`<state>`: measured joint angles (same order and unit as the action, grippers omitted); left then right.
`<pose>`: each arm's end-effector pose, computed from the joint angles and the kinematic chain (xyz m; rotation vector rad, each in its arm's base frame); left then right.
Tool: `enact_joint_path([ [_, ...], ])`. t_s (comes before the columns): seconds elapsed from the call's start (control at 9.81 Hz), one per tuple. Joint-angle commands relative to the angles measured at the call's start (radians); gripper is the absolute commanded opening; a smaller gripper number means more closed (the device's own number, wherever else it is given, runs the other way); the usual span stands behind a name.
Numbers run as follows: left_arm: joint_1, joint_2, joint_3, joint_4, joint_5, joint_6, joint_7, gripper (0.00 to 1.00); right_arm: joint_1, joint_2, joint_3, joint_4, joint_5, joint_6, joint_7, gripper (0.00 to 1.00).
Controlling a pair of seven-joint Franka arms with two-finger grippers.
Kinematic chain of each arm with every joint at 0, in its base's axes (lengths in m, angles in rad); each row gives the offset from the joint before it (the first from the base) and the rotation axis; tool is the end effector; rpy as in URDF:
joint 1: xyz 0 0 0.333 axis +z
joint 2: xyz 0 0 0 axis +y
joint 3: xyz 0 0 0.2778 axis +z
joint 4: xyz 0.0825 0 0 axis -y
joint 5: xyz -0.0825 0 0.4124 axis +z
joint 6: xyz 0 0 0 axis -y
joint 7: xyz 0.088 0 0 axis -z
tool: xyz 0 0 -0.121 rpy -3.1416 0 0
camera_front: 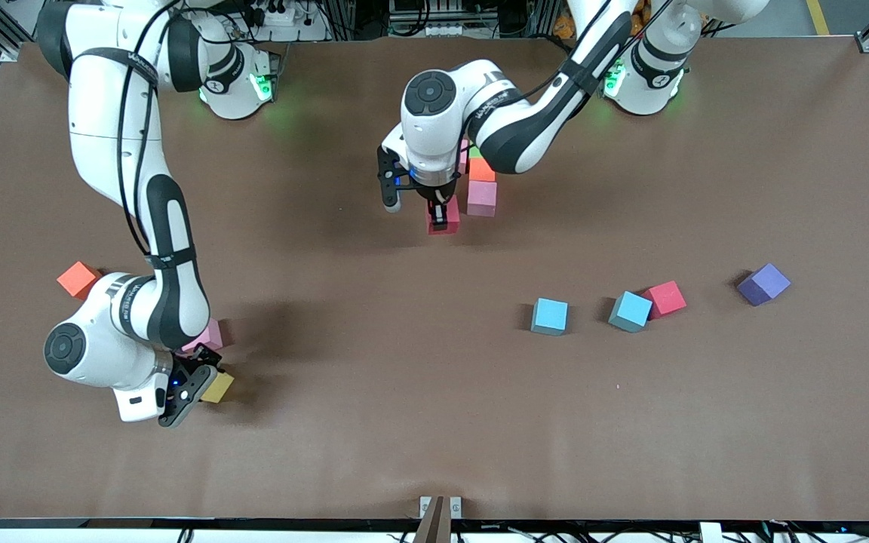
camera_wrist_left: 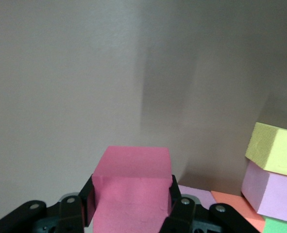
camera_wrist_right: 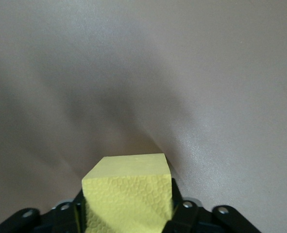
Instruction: Form number 2 with 11 blocks
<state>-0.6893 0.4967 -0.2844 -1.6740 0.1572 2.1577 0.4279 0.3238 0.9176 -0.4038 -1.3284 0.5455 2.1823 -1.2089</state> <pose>0.3995 -0.5502 0.2627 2.3422 -2.0856 0.0136 0.7372 0.0189 0.1532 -2.6996 -1.4103 -0.1411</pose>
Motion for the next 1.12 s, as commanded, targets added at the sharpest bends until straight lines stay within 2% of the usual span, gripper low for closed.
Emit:
enact_joint_path([
  [0.0,-0.041,0.017,0.007,0.014,0.004,-0.006,-0.006,0.00,-0.006,0.006,0.010,0.031,0.022,-0.035,-0.012,0.18],
  [1.02,-0.059,0.077,0.007,-0.033,0.031,-0.006,0.006,0.00,0.135,-0.071,0.004,0.031,0.022,-0.277,0.050,0.18],
])
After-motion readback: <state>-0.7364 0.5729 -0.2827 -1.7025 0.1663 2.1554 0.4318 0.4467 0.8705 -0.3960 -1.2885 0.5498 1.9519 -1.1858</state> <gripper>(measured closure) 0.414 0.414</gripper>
